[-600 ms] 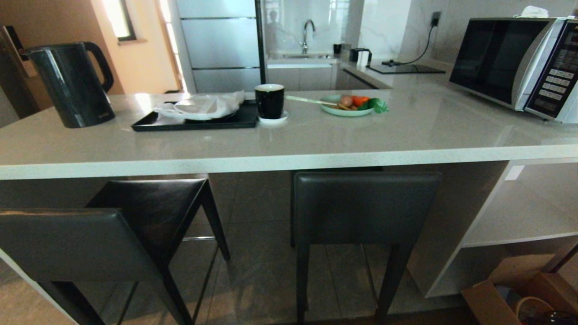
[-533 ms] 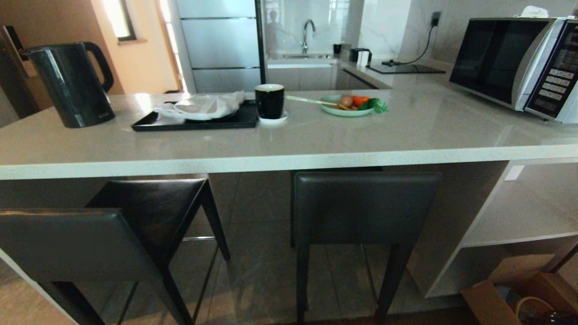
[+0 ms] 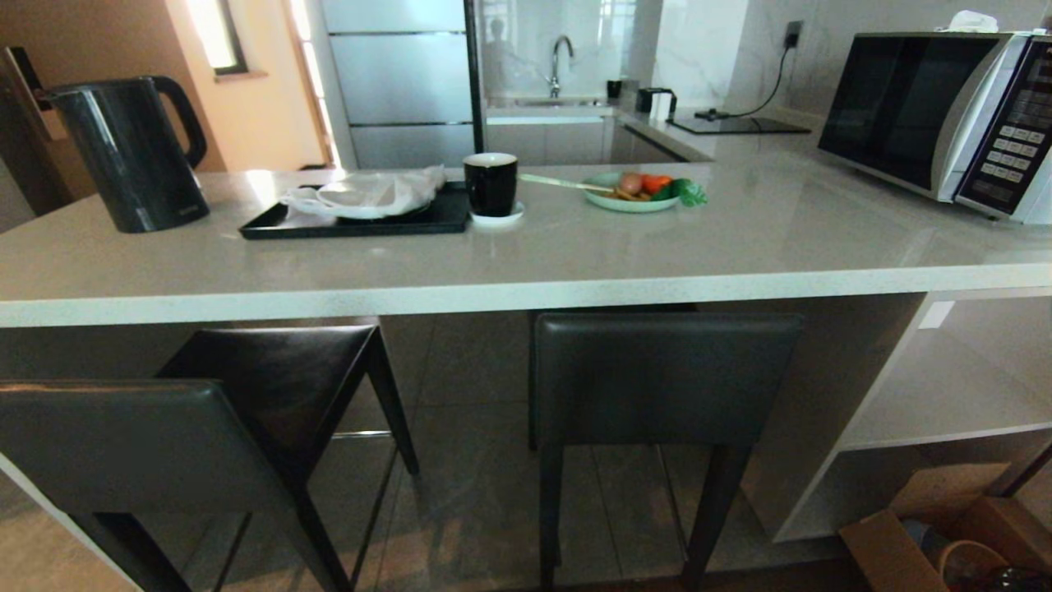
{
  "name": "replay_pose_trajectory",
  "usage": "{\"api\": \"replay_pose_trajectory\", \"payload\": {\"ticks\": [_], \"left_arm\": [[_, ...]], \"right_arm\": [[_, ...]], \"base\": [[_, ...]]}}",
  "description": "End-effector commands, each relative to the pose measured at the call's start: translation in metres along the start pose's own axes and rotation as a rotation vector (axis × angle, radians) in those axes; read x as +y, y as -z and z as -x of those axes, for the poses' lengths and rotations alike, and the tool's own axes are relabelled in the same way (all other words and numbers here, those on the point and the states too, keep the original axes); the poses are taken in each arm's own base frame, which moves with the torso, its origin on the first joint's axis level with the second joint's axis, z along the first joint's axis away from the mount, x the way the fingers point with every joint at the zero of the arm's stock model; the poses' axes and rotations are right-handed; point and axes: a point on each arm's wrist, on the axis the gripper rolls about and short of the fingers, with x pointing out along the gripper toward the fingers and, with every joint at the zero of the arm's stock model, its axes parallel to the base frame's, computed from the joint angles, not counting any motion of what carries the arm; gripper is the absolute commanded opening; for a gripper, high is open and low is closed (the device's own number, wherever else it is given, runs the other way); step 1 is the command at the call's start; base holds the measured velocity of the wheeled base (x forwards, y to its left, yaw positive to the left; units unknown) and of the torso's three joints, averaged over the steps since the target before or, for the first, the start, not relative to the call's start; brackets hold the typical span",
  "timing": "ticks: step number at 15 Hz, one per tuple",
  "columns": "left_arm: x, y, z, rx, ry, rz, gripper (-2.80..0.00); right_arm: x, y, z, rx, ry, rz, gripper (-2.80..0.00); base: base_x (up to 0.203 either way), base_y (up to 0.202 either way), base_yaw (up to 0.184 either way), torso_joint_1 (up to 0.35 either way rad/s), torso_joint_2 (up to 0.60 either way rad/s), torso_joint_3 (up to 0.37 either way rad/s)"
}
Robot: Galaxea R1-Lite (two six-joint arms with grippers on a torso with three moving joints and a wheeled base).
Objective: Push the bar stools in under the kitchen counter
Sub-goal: Pull the gray chair out from under the dining table
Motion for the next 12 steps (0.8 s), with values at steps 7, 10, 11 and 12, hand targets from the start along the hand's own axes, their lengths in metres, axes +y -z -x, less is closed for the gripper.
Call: {"api": "replay_pose_trajectory", "payload": {"ticks": [7, 10, 11, 12], "left_arm": [[0.0, 0.0002, -0.0002, 0.001, 0.003, 0.004, -2.8], [0.0, 0.0002, -0.0002, 0.001, 0.002, 0.004, -2.8], [0.0, 0.0002, -0.0002, 0.001, 0.002, 0.004, -2.8], [0.0, 0.0002, -0.0002, 0.001, 0.002, 0.004, -2.8]], "right_arm": [[0.0, 0.0, -0.0001, 0.002, 0.0, 0.0, -2.8], [0.0, 0.0001, 0.0001, 0.0, -0.001, 0.0, -2.8], [0.0, 0.0001, 0.0001, 0.0, -0.001, 0.0, -2.8], [0.0, 0.0001, 0.0001, 0.0, -0.001, 0.0, -2.8]], "base": [[0.002, 0.008, 0.0, 0.002, 0.0, 0.0], [0.004, 0.138, 0.0, 0.004, 0.0, 0.001], [0.0, 0.195, -0.002, -0.001, 0.01, 0.002], [0.0, 0.199, -0.003, 0.007, 0.0, 0.007]]}}
